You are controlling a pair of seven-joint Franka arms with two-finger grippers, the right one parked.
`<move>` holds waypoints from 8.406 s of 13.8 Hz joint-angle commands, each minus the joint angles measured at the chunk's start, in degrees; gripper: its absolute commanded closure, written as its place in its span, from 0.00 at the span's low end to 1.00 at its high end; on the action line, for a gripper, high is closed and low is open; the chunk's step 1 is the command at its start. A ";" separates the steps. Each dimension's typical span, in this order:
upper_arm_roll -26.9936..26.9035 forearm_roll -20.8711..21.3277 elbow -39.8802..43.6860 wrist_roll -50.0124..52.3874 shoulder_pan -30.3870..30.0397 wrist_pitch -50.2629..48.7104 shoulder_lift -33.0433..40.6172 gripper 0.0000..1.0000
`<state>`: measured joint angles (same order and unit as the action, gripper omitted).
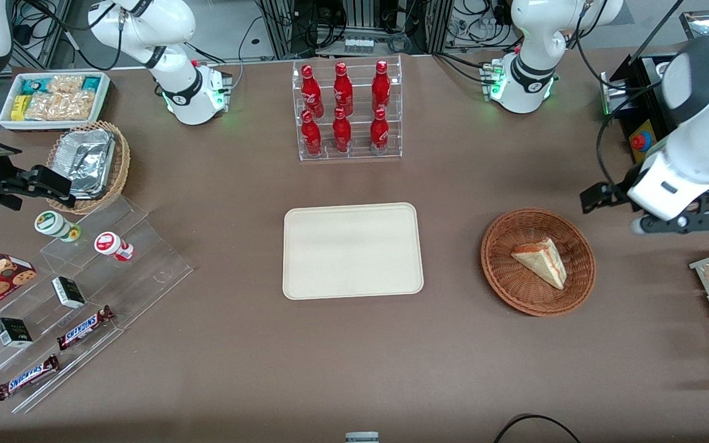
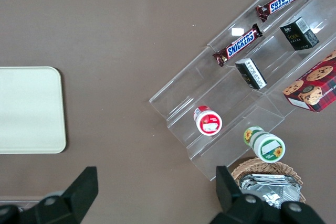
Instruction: Place sandwich from basket to tray
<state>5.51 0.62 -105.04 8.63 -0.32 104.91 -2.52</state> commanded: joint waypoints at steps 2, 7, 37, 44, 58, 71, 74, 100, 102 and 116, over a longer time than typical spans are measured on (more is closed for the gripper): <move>0.03 0.17 -11.39 14.60 1.02 15.90 0.15 0.00; -0.15 0.17 -15.37 30.88 1.02 24.80 -3.97 0.00; -0.15 0.70 -20.74 41.64 1.20 35.83 -8.74 0.72; -0.06 0.70 -4.06 41.20 9.26 16.75 -7.84 0.73; -0.06 4.39 17.13 41.38 35.11 14.27 -26.64 0.77; -0.06 6.77 20.57 39.00 42.86 20.87 -37.64 0.76; -0.06 6.50 20.58 39.79 43.30 23.05 -39.04 0.76; -6.65 6.07 23.83 41.66 36.81 2.95 -18.15 0.00; -6.65 3.79 23.74 34.99 32.34 -2.92 -14.46 0.00; -6.82 -0.95 13.64 -6.68 7.29 -16.75 2.86 0.00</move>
<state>-1.92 2.07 -86.58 6.14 10.13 88.07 -3.98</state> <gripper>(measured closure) 0.000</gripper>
